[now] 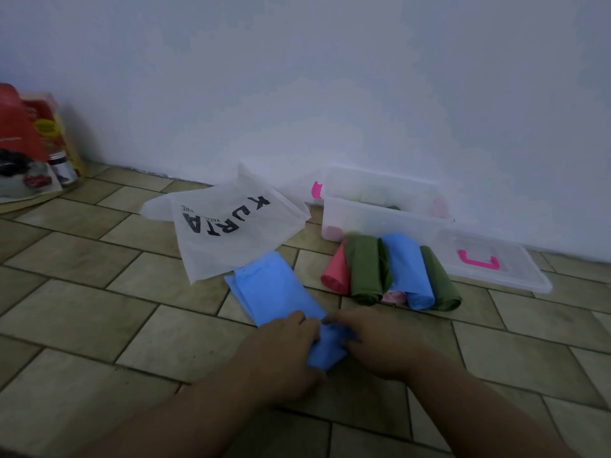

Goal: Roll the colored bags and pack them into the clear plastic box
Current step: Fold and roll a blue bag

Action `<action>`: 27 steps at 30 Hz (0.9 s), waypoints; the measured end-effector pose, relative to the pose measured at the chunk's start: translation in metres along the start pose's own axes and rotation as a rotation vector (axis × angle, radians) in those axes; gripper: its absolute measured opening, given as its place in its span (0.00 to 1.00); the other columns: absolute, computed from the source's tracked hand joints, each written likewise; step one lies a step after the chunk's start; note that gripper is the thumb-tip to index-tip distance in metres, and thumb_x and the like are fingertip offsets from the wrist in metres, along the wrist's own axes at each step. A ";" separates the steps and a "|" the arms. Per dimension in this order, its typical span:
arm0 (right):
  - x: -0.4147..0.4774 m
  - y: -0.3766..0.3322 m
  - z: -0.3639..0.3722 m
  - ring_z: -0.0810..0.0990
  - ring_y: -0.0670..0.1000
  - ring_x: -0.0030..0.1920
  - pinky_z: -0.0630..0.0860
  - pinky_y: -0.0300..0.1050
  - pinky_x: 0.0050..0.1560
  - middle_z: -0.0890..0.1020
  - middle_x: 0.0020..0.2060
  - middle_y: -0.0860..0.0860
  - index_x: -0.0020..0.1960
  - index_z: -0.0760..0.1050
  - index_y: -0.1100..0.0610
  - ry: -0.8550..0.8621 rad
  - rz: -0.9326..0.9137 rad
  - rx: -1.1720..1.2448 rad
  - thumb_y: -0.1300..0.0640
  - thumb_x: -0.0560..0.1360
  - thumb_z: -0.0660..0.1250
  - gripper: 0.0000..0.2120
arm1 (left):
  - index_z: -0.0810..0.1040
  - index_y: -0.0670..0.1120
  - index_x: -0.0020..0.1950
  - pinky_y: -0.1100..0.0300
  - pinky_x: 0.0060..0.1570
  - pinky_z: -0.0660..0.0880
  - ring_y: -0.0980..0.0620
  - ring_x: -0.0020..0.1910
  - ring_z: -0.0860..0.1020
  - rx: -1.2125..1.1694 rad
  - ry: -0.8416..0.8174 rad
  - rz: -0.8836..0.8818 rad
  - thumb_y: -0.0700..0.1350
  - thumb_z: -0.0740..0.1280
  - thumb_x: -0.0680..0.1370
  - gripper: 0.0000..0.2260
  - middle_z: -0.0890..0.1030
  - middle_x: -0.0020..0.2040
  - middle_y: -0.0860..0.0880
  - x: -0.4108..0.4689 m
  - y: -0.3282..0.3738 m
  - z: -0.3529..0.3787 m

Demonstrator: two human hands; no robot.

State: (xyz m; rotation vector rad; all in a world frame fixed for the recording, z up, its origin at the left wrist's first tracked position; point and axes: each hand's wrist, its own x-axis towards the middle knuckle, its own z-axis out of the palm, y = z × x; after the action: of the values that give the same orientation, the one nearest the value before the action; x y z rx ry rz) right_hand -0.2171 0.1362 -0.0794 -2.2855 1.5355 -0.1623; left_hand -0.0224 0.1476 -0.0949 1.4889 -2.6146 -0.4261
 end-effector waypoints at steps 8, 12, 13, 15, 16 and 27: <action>0.013 0.004 0.002 0.69 0.48 0.65 0.66 0.45 0.65 0.73 0.65 0.46 0.68 0.68 0.44 0.020 -0.007 -0.019 0.54 0.75 0.64 0.22 | 0.67 0.54 0.66 0.57 0.47 0.69 0.50 0.53 0.74 0.075 0.092 -0.019 0.60 0.61 0.74 0.22 0.70 0.59 0.52 0.009 -0.014 -0.012; 0.019 0.001 0.003 0.67 0.48 0.66 0.65 0.47 0.66 0.69 0.67 0.44 0.69 0.66 0.44 0.042 -0.044 -0.059 0.54 0.74 0.64 0.25 | 0.69 0.53 0.64 0.58 0.46 0.69 0.51 0.52 0.74 0.013 0.060 -0.101 0.57 0.62 0.75 0.18 0.73 0.58 0.51 0.015 -0.019 -0.014; 0.018 0.001 0.004 0.67 0.48 0.65 0.66 0.47 0.65 0.70 0.66 0.44 0.67 0.67 0.43 0.057 -0.047 -0.056 0.55 0.73 0.64 0.24 | 0.69 0.53 0.66 0.57 0.49 0.69 0.50 0.54 0.74 0.022 0.044 -0.124 0.56 0.61 0.76 0.19 0.72 0.60 0.51 0.017 -0.022 -0.016; 0.019 0.001 0.007 0.68 0.49 0.64 0.67 0.47 0.63 0.72 0.65 0.45 0.66 0.67 0.43 0.060 -0.035 -0.060 0.55 0.73 0.64 0.22 | 0.68 0.54 0.69 0.55 0.54 0.70 0.50 0.58 0.73 0.058 0.051 -0.104 0.58 0.61 0.76 0.23 0.70 0.63 0.52 0.019 -0.026 -0.017; 0.020 0.002 0.008 0.68 0.49 0.64 0.67 0.48 0.63 0.72 0.65 0.45 0.67 0.67 0.43 0.052 -0.020 -0.056 0.55 0.74 0.64 0.22 | 0.67 0.55 0.70 0.55 0.55 0.70 0.50 0.59 0.72 0.066 0.071 -0.073 0.60 0.62 0.75 0.25 0.69 0.63 0.53 0.018 -0.025 -0.017; 0.027 -0.003 0.009 0.71 0.47 0.60 0.69 0.47 0.61 0.74 0.63 0.44 0.66 0.68 0.43 -0.060 -0.036 -0.012 0.44 0.74 0.63 0.21 | 0.64 0.57 0.66 0.58 0.47 0.70 0.53 0.54 0.74 -0.107 -0.035 -0.144 0.59 0.67 0.73 0.24 0.72 0.62 0.55 0.012 -0.028 -0.018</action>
State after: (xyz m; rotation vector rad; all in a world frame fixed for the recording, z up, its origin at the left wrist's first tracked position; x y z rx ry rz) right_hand -0.2016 0.1152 -0.0899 -2.3073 1.4695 -0.0929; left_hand -0.0013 0.1205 -0.0860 1.6546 -2.4750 -0.6006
